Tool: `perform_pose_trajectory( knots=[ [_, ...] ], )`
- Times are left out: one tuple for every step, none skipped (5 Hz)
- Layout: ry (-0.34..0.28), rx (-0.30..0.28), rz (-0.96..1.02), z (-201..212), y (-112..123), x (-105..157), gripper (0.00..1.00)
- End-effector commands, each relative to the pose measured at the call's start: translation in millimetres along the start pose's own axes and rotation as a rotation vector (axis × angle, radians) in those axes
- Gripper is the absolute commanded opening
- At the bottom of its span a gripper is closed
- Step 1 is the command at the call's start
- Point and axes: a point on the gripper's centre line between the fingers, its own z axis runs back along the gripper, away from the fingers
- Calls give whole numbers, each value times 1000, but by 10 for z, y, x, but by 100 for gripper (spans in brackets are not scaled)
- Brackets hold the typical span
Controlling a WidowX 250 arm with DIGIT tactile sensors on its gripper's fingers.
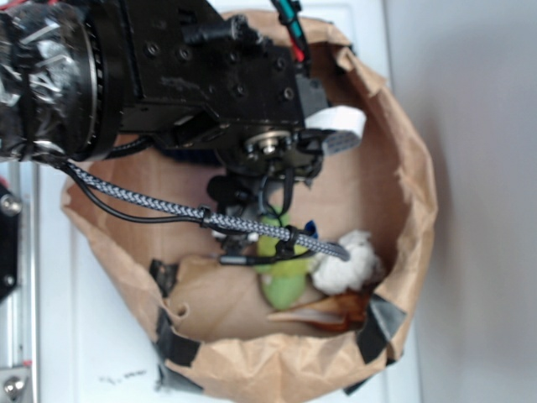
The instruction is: Grab the blue rope.
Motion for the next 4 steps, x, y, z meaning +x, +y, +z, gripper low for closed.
perform_pose_trajectory(
  knots=[
    [-53,16,10,-175,251,190,100],
    [-56,25,31,-256,335,274,100],
    [-56,46,35,-332,335,277,100],
    [-58,84,50,-489,321,289,100]
  ],
)
